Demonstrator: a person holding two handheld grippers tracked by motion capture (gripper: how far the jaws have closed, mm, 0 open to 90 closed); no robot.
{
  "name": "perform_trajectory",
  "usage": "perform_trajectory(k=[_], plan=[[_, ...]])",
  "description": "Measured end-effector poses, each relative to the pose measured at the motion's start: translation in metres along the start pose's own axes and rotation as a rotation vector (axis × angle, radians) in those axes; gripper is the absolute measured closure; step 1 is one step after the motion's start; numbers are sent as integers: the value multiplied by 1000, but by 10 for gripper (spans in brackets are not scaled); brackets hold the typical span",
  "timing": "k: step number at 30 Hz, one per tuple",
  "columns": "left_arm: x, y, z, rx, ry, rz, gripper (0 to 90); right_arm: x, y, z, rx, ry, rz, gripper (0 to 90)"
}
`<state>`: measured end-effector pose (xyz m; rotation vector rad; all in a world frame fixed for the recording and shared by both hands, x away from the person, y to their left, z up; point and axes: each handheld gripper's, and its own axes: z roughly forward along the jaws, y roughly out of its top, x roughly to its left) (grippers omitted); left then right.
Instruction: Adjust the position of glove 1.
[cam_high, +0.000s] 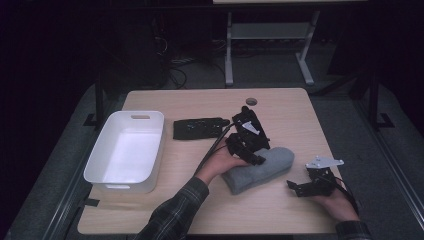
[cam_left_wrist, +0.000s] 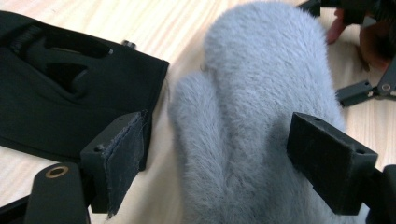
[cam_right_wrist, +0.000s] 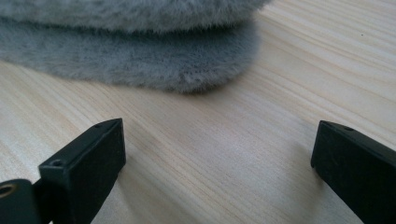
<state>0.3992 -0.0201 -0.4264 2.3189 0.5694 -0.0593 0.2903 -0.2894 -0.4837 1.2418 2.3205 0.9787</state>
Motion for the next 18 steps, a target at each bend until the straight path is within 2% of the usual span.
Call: perform_trajectory(k=[18], plan=[[-12, -6, 21, 127, 38, 44, 146, 1, 0, 0, 0, 5, -3, 27]])
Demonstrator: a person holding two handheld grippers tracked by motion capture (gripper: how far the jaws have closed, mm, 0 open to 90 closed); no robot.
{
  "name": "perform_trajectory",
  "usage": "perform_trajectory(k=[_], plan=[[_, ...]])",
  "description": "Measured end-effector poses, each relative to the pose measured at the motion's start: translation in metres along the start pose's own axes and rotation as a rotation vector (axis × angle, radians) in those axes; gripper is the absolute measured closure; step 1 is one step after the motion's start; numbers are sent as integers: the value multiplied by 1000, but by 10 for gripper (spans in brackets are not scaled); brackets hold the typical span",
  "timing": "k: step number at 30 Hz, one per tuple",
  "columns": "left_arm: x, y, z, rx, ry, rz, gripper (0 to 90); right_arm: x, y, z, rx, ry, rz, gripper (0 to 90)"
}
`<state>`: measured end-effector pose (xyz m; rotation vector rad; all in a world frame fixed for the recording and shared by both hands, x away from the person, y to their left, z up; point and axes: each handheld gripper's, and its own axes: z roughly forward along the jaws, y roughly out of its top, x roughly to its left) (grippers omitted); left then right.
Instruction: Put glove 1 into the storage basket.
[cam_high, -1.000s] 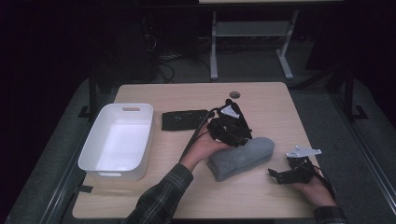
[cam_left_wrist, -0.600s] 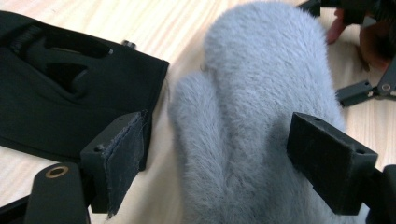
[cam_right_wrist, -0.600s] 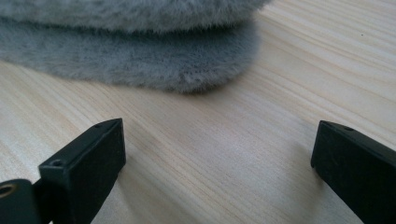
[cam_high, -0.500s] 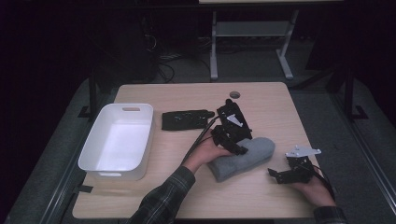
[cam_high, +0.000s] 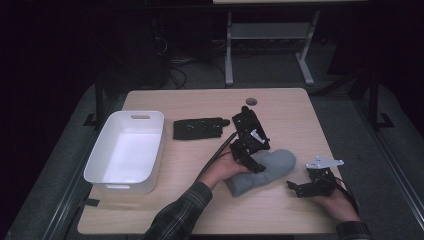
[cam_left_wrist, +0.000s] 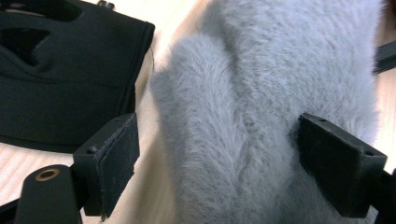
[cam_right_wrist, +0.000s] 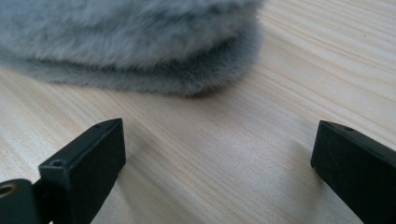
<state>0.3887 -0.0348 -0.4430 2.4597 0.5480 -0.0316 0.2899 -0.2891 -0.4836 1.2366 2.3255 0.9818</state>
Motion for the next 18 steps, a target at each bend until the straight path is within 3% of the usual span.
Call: perform_trajectory(k=[13, 18], plan=[[3, -3, 12, 58, -74, -44, 148, 0, 0, 0, -1, 0, -1, 27], [1, -3, 11, 54, -108, -9, 247, 0, 0, 0, 1, 3, -5, 27]])
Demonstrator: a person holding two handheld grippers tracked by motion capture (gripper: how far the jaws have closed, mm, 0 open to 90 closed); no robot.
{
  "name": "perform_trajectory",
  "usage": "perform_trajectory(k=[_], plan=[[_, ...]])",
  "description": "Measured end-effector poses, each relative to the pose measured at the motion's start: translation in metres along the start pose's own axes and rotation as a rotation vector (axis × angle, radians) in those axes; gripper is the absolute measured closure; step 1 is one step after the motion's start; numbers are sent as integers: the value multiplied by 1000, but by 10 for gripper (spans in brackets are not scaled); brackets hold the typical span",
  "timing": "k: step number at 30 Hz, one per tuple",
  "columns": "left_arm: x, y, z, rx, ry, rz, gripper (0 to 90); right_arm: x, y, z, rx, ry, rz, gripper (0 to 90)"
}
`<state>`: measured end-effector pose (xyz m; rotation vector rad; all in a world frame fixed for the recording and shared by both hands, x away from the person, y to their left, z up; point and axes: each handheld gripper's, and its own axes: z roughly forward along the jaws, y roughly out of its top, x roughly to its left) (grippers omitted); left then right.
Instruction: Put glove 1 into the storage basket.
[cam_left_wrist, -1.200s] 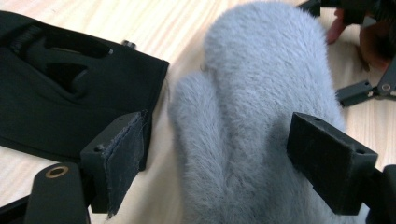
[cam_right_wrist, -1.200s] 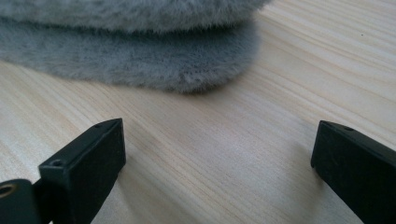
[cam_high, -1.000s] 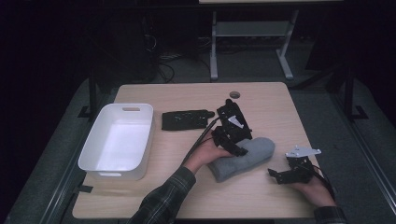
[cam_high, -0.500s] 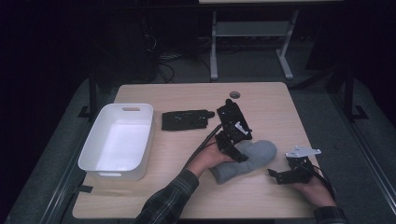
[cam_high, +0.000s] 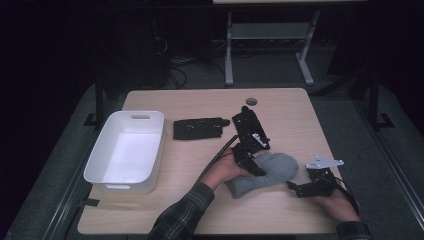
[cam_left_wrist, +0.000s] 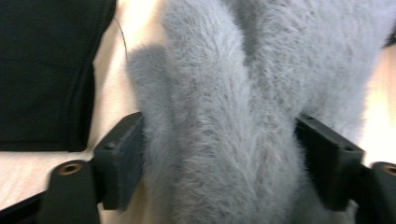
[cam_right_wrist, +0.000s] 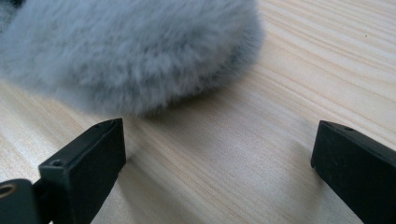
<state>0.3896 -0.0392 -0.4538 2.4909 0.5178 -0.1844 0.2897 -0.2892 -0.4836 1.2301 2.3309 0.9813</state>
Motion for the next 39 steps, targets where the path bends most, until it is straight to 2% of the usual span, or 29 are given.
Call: perform_trajectory(k=[2, 4, 5, 6, 7, 9, 11, 14, 16, 18, 19, 20, 26, 39], plan=[[0, 0, -1, 2, -26, 4, 301, 0, 0, 0, 0, 0, 0, 27], [1, 0, 0, -5, -49, -4, 393, 0, 0, 0, 0, 0, -1, 27], [1, -1, -1, -2, -63, -6, 393, 0, 0, 0, 0, 0, -1, 27], [2, -1, -1, 2, -79, -9, 472, 0, 0, 0, 0, 0, 0, 27], [3, -1, -1, 3, -89, -6, 472, 0, 0, 0, 0, 0, 0, 27], [3, -1, -1, 7, -130, -1, 548, 0, 0, 0, 0, 0, 0, 27], [3, -1, -1, 9, -139, 1, 587, 0, 0, 0, 0, 0, 0, 27], [2, -2, -1, 16, -162, -26, 613, 0, 0, 0, 0, 0, 1, 27], [0, -1, -5, 13, -152, -31, 642, 0, 0, 0, 0, 0, 1, 27], [0, -1, -7, 16, -147, -19, 651, 0, 0, 0, 0, 1, 1, 27], [-2, -1, -8, 7, -143, -30, 651, 0, 0, 0, 0, 1, 1, 27], [-2, 0, -10, 5, -138, -23, 653, 0, 0, 0, 1, 1, 2, 27], [-5, -1, -22, -18, -112, -37, 659, 0, 0, 0, 0, 1, 2, 27], [0, -7, -66, -89, -83, -52, 658, 0, 0, 0, 1, 1, 1, 27]])
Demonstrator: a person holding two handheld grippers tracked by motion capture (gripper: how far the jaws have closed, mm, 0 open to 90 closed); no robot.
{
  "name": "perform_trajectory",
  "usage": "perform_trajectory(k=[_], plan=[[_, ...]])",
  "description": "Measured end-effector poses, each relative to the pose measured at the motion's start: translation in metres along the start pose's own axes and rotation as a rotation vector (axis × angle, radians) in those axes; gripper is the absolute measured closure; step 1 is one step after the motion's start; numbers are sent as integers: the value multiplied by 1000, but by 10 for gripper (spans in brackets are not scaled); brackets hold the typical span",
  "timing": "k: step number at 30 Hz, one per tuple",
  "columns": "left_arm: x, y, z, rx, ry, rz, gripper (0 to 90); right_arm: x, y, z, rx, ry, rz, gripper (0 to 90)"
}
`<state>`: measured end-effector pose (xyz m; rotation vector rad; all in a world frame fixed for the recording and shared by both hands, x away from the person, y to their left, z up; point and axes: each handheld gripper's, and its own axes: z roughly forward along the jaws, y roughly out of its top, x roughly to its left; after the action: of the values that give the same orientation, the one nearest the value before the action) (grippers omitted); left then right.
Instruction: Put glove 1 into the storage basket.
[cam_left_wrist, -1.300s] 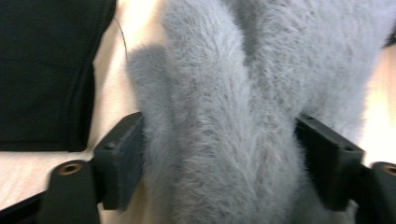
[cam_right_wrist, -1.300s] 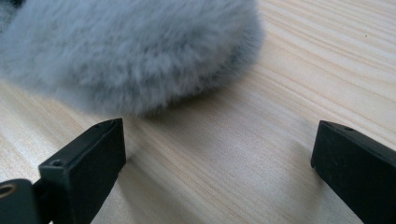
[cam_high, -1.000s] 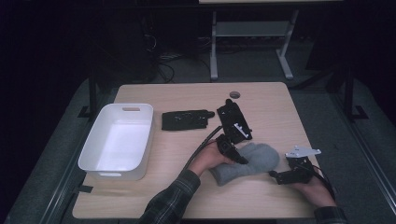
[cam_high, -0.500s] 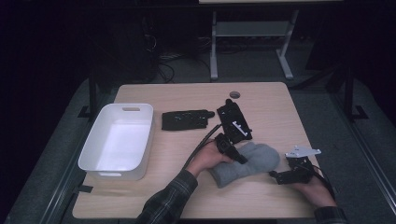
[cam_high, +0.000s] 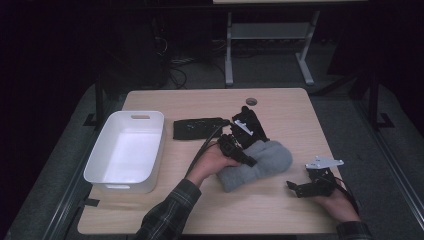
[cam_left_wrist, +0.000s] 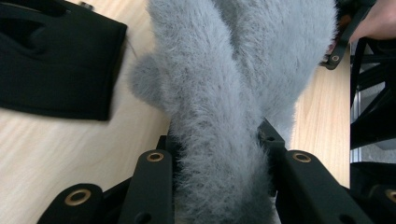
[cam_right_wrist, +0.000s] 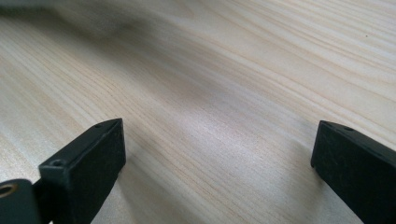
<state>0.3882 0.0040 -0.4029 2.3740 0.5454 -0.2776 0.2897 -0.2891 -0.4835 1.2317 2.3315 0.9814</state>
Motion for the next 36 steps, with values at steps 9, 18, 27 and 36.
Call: perform_trajectory(k=[9, 18, 27, 36], plan=[[2, -5, -33, -38, 28, -21, 657, 0, 0, 0, 0, 0, 0, 27], [6, -13, -64, -83, 63, -52, 656, 0, 0, 0, 0, 0, 2, 27], [13, -25, -97, -114, 102, -83, 656, 0, 0, 0, 0, 0, 0, 27], [19, -36, -128, -144, 141, -117, 655, 0, 0, 0, 0, 0, 0, 27]])
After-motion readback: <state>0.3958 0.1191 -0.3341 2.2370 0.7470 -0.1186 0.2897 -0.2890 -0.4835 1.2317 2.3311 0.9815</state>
